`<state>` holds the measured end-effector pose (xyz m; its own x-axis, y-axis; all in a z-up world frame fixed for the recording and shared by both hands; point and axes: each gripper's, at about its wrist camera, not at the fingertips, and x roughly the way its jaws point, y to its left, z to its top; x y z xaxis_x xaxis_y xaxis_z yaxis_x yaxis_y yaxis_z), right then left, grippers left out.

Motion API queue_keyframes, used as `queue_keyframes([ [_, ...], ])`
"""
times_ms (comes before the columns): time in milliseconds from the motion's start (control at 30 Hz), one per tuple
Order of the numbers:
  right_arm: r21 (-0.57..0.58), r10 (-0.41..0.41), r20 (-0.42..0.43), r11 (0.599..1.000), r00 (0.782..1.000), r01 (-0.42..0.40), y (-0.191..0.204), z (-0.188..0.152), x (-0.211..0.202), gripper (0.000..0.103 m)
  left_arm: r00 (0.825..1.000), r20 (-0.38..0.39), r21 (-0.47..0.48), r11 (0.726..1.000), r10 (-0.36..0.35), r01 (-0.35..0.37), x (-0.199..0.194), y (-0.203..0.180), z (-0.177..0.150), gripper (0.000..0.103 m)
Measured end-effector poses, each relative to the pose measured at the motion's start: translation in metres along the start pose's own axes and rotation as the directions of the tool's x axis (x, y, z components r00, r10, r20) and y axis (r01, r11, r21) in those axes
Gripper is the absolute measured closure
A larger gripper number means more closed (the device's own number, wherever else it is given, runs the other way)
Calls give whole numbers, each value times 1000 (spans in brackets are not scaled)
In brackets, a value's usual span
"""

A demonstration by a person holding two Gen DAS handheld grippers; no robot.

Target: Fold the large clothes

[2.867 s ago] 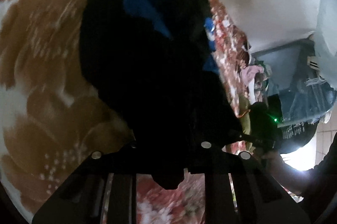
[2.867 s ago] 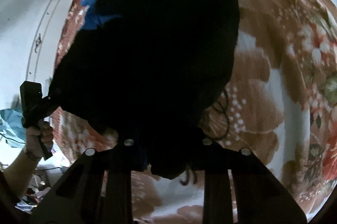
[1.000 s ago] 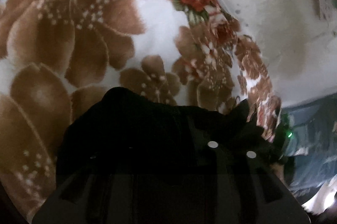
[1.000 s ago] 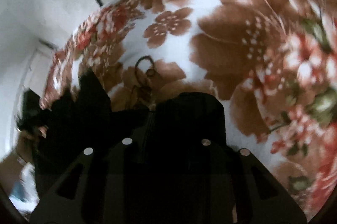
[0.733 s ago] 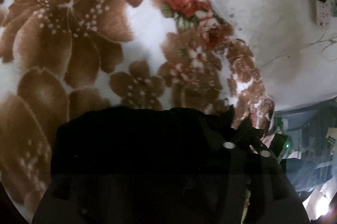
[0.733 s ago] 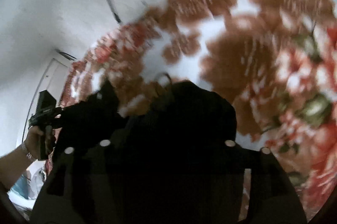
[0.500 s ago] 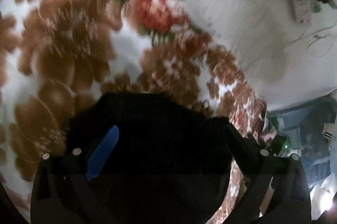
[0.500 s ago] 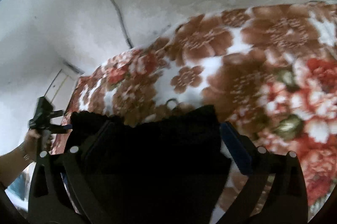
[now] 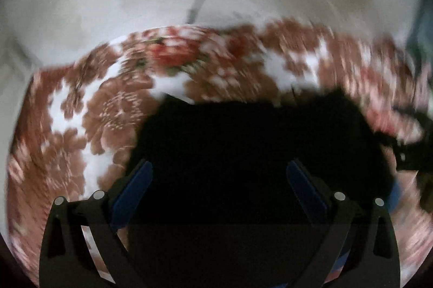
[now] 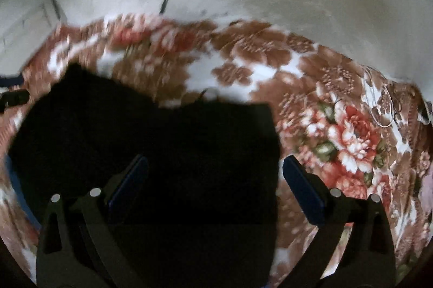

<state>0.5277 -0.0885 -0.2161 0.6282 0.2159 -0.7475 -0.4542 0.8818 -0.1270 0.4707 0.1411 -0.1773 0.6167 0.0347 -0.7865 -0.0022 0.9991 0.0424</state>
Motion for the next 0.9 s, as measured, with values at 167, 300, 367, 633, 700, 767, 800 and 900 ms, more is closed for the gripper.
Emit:
queue_keyframes([
  [167, -60, -43, -43, 997, 998, 41, 28, -22, 33, 5, 991, -114, 106, 991, -66, 79, 49, -43, -28, 5],
  [300, -3, -20, -100, 1000, 995, 20, 3, -35, 57, 5, 984, -166, 101, 991, -72, 90, 75, -15, -26, 4],
  [367, 7, -44, -108, 999, 993, 45, -12, -41, 62, 5, 979, -181, 76, 991, -94, 109, 80, 9, -26, 4],
  [633, 9, -25, -120, 1000, 992, 26, -56, -64, 66, 5, 973, -223, 53, 998, 50, -39, 80, 86, -48, 4],
  [700, -12, -38, -100, 999, 994, 37, -57, -67, 60, 5, 964, -246, 19, 995, 101, -99, 77, 110, -60, 4],
  [767, -19, -46, -92, 999, 995, 44, -57, -69, 54, 5, 966, -239, -18, 994, 103, -111, 72, 131, -69, 4],
  [800, -20, -52, -88, 999, 995, 50, -59, -70, 51, 5, 966, -234, -25, 992, 115, -124, 68, 139, -74, 4],
  [900, -47, -62, -86, 997, 994, 58, -61, -72, 45, 5, 967, -227, -49, 990, 115, -129, 59, 148, -81, 4],
])
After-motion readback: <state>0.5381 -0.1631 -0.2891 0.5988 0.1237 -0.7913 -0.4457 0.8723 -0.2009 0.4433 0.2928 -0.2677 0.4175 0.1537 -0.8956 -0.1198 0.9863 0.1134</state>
